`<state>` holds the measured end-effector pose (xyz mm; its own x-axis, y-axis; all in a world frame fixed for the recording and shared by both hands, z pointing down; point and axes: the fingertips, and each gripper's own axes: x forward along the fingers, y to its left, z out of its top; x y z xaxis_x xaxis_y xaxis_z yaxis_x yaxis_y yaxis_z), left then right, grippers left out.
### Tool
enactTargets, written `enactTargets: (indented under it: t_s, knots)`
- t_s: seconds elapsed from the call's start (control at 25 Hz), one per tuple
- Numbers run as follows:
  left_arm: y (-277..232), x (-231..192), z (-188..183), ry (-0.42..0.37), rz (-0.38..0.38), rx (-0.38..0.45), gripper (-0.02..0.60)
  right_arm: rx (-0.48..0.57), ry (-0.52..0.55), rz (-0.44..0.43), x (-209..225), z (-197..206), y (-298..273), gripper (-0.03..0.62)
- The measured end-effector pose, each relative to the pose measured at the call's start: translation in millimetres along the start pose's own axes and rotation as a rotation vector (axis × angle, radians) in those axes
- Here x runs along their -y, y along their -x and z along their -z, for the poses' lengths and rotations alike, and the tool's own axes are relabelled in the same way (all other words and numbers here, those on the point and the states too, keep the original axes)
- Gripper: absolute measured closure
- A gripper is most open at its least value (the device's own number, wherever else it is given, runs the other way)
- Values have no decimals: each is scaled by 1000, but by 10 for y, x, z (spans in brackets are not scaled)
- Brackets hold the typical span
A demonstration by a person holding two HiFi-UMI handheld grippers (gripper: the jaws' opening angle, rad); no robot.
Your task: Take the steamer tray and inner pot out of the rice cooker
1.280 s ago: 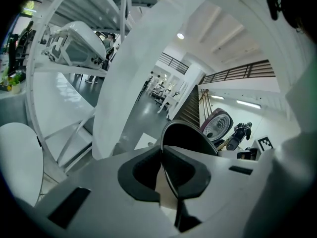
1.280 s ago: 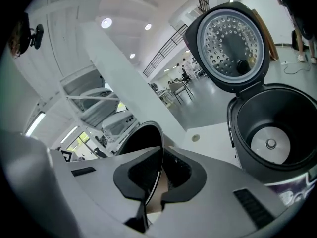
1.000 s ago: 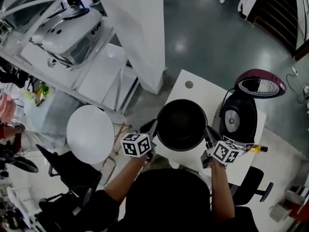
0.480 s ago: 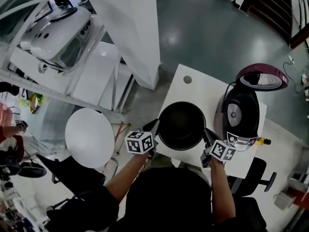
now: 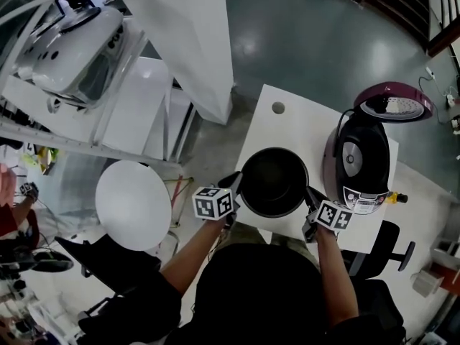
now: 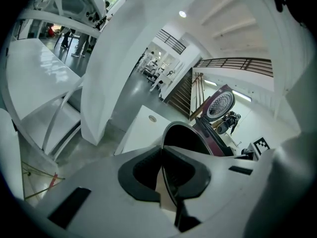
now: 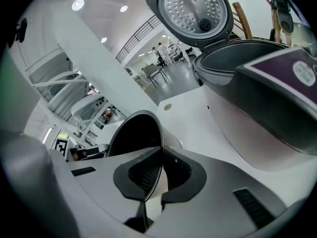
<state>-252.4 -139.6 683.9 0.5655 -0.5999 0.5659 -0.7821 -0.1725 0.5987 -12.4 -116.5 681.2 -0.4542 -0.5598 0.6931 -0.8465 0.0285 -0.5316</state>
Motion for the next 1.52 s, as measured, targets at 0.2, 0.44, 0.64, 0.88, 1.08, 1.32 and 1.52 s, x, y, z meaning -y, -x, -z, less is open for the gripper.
enactTargets:
  t_s: [0.2, 0.44, 0.64, 0.88, 1.08, 1.32, 1.52]
  knots:
    - [-93, -60, 81, -15, -4, -14, 566, -6, -9, 6, 55, -6, -51, 583]
    - [-169, -46, 61, -49, 50, -33, 565, 29, 60, 45, 110, -9, -83, 576]
    - [-112, -27, 29, -114, 21, -34, 563, 39, 90, 87, 110, 37, -20, 576]
    - [71, 186, -198, -199, 45, 41, 563, 83, 149, 89, -75, -54, 294, 576]
    - [100, 696, -216, -282, 134, 70, 565, 155, 198, 95, -169, -138, 690, 576]
    - [155, 1227, 11, -318, 146, 67, 568, 233, 265, 73, -211, -279, 1148, 586]
    - [302, 1694, 145, -364, 136, 120, 569, 351, 292, 65, -132, -449, 1607, 591]
